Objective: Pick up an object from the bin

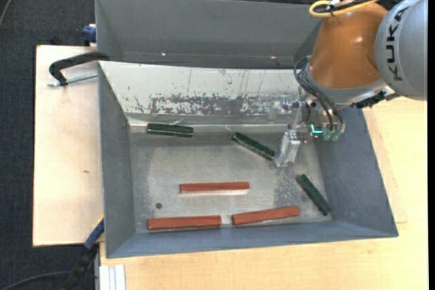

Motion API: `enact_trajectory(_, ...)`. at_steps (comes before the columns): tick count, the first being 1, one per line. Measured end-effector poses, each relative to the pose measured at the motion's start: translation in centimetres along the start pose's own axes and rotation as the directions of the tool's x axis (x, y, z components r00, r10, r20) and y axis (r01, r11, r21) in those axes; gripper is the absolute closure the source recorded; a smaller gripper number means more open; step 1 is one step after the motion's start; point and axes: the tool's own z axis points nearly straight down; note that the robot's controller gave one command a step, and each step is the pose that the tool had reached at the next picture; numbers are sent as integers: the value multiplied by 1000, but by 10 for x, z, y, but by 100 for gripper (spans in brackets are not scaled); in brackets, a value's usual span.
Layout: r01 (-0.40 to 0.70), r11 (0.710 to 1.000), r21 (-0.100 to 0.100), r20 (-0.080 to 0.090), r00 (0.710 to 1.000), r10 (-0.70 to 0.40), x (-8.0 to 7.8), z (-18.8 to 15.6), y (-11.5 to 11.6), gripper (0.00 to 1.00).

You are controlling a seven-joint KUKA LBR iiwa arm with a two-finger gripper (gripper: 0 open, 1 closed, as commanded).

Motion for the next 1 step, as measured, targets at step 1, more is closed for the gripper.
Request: enact_trajectory(1,-397,918,-2,1,918,397,-5,95,36,0)
